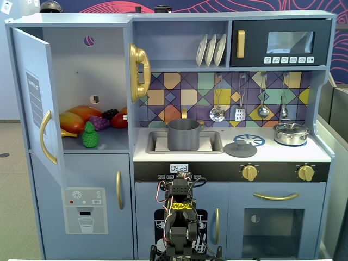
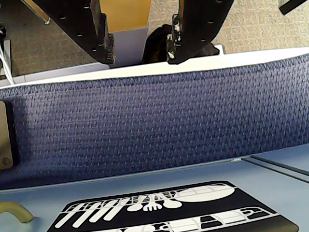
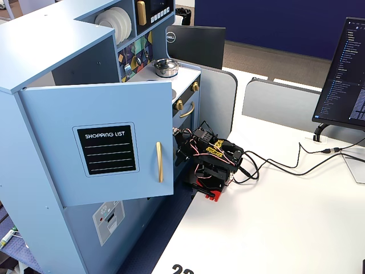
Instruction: Pick up the green pineapple from the left cabinet and place it in the gray recipient
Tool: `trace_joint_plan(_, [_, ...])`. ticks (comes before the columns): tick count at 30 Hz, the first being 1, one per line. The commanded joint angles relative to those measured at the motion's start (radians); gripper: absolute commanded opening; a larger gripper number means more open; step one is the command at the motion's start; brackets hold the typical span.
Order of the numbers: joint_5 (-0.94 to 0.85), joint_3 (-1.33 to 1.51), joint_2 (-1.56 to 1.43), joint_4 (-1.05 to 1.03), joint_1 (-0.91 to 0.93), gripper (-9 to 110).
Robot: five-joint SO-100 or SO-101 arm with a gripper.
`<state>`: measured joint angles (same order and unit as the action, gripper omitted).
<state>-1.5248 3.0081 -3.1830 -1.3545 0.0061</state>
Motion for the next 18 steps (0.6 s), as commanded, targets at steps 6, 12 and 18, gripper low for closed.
trace_joint_plan(6, [0.012,-0.006,0.005,-0.175,0.026,11])
trace_joint_plan(12, [0.014,-0.006,0.005,-0.175,0.026,0])
trace_joint_plan(18, [-0.023,-0.011,0.006,-0.083,-0.069,0])
